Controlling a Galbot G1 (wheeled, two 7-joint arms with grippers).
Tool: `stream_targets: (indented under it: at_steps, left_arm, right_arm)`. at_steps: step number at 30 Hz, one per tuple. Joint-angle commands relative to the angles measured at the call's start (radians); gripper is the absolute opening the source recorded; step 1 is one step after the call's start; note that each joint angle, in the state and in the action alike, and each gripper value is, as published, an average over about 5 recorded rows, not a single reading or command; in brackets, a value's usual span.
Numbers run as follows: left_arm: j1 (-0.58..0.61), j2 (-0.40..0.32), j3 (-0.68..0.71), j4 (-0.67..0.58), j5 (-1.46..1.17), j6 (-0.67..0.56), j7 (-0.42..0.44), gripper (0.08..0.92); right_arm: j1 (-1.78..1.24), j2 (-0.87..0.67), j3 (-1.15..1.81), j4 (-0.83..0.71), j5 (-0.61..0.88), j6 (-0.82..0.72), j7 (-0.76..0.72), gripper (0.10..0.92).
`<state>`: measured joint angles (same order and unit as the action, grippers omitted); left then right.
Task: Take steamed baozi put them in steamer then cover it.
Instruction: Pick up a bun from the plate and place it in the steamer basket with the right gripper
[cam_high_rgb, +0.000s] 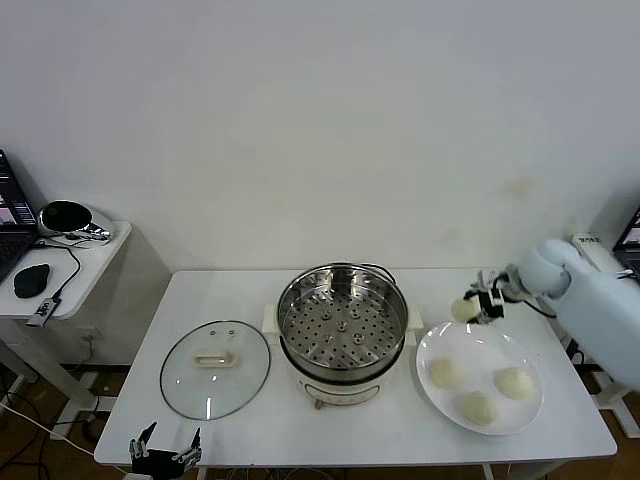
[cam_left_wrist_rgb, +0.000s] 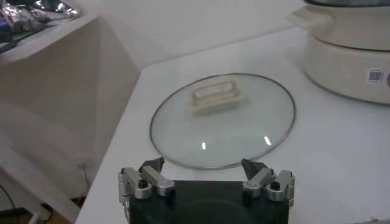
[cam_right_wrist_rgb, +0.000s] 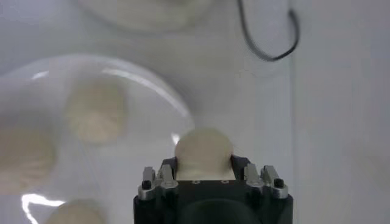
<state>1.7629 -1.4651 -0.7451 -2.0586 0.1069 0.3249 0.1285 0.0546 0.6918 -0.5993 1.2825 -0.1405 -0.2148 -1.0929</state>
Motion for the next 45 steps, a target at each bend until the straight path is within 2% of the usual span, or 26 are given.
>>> stream_targets:
  at_steps: [1,5,13,23,29,33,45]
  left_arm:
    - [-0.002,0.003,-0.003,-0.002,-0.001,0.001,-0.002,0.823]
    - [-0.004,0.005,-0.013,-0.011,-0.006,0.002,-0.007,0.823]
    - [-0.011,0.003,-0.022,-0.024,-0.012,0.007,-0.014,0.823]
    - [-0.006,0.003,-0.017,-0.016,-0.009,0.010,-0.015,0.823]
    - [-0.007,-0.002,-0.019,-0.002,-0.009,0.010,-0.018,0.823]
    - [-0.008,-0.007,-0.013,0.011,-0.004,0.010,-0.017,0.823]
    - [-0.019,-0.014,-0.016,0.031,0.003,0.011,-0.018,0.823]
  right_arm:
    - [0.332,0.149,-0.209,-0.043,0.157,0.009,-0.065,0.560]
    - [0.373,0.277,-0.180,-0.161,0.170,0.083,-0.152,0.559]
    - [0.417,0.505,-0.197,-0.337,0.109,0.405,-0.243,0.552]
    - [0.374,0.575,-0.244,-0.331,0.079,0.640,-0.247,0.552]
    - [0.340,0.611,-0.274,-0.443,0.221,0.960,-0.251,0.551]
    - [0.315,0.606,-0.271,-0.433,0.104,1.037,-0.243,0.553]
    - [0.232,0.589,-0.225,-0.321,-0.284,1.044,-0.182,0.551]
